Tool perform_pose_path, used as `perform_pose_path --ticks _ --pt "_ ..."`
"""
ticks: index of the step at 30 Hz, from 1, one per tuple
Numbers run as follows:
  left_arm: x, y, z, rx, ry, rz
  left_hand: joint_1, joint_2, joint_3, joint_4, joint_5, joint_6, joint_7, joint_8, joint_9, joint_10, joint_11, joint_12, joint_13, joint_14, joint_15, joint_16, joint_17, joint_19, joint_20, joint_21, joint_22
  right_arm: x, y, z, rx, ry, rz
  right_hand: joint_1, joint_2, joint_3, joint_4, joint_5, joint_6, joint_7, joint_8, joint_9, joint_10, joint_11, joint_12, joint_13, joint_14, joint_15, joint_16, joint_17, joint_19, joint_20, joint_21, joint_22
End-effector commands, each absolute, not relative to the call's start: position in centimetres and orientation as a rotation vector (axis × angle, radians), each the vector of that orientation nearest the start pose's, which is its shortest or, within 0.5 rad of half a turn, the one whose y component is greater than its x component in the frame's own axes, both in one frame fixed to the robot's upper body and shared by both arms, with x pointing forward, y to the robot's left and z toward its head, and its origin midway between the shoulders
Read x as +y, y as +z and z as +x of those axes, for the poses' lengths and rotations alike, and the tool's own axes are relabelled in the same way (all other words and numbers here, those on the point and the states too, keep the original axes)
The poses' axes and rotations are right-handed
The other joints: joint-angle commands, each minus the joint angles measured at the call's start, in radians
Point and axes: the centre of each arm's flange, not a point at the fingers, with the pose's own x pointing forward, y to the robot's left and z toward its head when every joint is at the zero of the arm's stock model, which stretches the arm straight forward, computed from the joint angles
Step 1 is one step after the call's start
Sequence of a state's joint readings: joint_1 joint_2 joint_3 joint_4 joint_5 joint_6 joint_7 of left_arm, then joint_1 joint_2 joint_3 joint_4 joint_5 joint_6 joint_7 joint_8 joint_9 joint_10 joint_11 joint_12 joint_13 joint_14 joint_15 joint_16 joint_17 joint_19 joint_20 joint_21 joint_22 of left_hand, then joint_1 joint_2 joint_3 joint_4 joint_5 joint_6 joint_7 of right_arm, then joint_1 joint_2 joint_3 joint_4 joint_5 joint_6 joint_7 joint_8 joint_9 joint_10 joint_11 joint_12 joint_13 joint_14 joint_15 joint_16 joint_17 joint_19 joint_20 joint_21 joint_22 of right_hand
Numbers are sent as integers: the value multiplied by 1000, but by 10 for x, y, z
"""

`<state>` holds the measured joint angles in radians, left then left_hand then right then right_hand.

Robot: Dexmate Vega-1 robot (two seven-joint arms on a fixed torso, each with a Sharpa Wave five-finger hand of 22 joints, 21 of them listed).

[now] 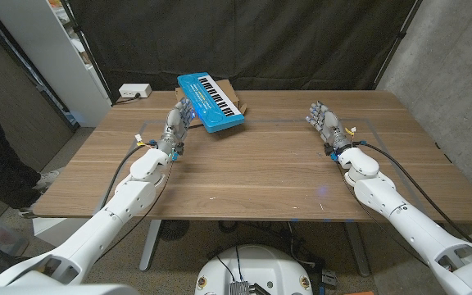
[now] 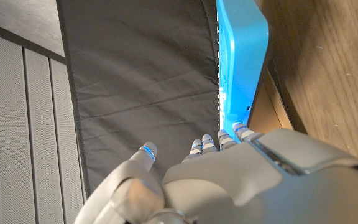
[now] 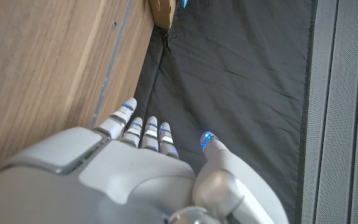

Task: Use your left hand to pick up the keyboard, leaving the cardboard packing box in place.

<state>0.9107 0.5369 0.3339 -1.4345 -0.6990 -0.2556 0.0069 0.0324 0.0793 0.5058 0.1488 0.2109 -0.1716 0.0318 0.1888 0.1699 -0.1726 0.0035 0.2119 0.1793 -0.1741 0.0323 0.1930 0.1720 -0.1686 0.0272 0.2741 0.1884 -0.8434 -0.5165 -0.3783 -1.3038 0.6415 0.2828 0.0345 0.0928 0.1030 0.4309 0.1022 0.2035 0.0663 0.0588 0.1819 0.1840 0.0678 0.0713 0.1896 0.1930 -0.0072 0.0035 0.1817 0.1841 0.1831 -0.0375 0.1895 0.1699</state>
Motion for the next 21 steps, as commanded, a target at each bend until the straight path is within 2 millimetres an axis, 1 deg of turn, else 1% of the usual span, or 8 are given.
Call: perform_pose_path --ticks 1,8,10,14,16,18,20,21 --pt "289 -22 624 -596 -240 -174 13 39 1 -10 5 -193 0 7 3 -184 8 5 2 -194 8 7 2 -87 8 4 3 -287 -31 656 -567 222 14 -1 1 -2 -4 -4 5 3 10 1 4 2 10 3 -1 5 8 2 7 -20 8 4" --pt "289 -23 617 -577 -253 -222 18 36 1 -15 4 -185 2 6 3 -176 18 5 2 -186 12 6 2 -77 15 6 2 -287 -29 658 -561 223 10 -2 1 -2 -4 -4 4 3 10 2 4 3 10 3 0 5 8 2 8 -19 9 4" --pt "288 -24 614 -560 -254 -244 21 32 0 -19 3 -182 6 6 3 -171 29 6 2 -181 17 6 2 -73 19 6 2 -286 -29 658 -559 225 6 -2 1 -3 -4 -4 4 3 10 2 3 3 10 3 0 6 8 2 8 -19 9 4" --pt "288 -26 609 -537 -252 -273 27 29 0 -24 2 -176 9 6 3 -165 40 6 2 -175 22 4 2 -66 27 7 2 -286 -28 659 -555 225 5 -3 -1 -4 -4 -5 4 6 10 2 4 5 10 3 1 9 9 2 9 -15 9 4" --pt "288 -26 608 -523 -255 -293 32 26 0 -30 1 -173 13 5 3 -156 50 8 3 -170 23 4 1 -64 29 6 2 -286 -28 660 -554 225 5 -4 -1 -4 -3 -5 4 4 10 2 4 2 10 3 0 6 9 2 8 -18 9 4" --pt "289 -26 605 -512 -256 -305 37 24 0 -36 0 -166 15 6 4 -150 45 9 3 -163 24 4 1 -56 30 7 2 -286 -28 660 -553 225 2 -5 -1 -5 -3 -5 4 4 10 2 3 1 10 3 1 6 9 2 8 -18 9 4" --pt "289 -26 603 -501 -248 -319 41 21 0 -40 -1 -161 17 7 4 -146 50 9 3 -156 25 4 1 -49 31 9 2 -286 -27 661 -551 225 1 -5 -2 -5 -3 -5 4 4 10 2 4 2 10 3 1 6 9 3 8 -18 9 4" --pt "290 -25 602 -498 -246 -320 44 18 -1 -44 -2 -158 18 7 4 -142 58 9 3 -151 27 5 1 -46 31 9 2 -286 -27 662 -551 226 0 -6 -2 -5 -3 -5 4 5 10 2 4 2 10 3 1 6 9 3 9 -17 9 4"
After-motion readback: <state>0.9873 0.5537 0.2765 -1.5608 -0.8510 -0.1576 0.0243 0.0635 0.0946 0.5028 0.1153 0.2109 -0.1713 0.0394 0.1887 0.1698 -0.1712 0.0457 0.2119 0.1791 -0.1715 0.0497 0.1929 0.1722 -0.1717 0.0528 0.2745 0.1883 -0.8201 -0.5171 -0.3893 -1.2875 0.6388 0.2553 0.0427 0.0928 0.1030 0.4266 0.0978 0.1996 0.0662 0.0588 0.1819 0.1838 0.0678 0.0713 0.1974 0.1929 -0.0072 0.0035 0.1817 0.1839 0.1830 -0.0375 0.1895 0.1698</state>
